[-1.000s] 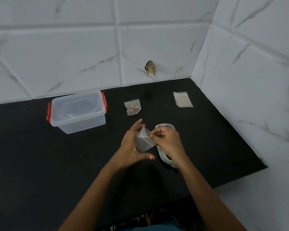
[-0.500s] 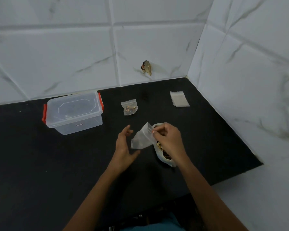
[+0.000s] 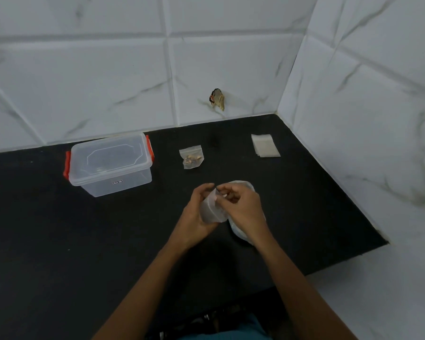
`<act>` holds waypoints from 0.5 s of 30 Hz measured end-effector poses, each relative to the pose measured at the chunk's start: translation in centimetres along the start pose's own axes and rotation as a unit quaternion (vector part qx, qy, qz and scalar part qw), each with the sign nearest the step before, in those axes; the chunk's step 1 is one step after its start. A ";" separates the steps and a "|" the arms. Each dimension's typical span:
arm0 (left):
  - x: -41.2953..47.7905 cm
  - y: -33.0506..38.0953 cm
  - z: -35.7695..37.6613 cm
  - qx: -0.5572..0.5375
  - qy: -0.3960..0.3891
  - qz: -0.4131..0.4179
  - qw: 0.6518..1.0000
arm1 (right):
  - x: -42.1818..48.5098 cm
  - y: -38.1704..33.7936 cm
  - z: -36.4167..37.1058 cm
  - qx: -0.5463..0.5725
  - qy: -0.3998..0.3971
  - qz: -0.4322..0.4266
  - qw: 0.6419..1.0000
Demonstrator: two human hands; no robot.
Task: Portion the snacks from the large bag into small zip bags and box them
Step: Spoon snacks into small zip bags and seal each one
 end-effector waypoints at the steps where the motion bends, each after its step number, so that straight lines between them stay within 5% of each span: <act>1: 0.0 -0.1 0.3 -0.008 -0.005 0.001 1.000 | 0.0 -0.2 0.1 -0.013 -0.001 -0.002 1.000; 8: -0.7 -0.7 0.4 -0.023 0.010 -0.014 1.000 | 0.1 -1.3 -1.2 -0.009 0.039 -0.033 0.999; 15: -0.4 -0.5 0.7 0.048 -0.017 -0.002 0.999 | 0.3 -1.6 -0.3 -0.129 0.037 -0.051 0.990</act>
Point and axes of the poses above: each hand's wrist, its own x-axis towards the middle knuckle, its own z-axis out of the palm, y = z × x, the point moved 10 cm from there along x, towards the middle knuckle, and after that the axes turned 14 degrees about z, right-handed, at the moved point
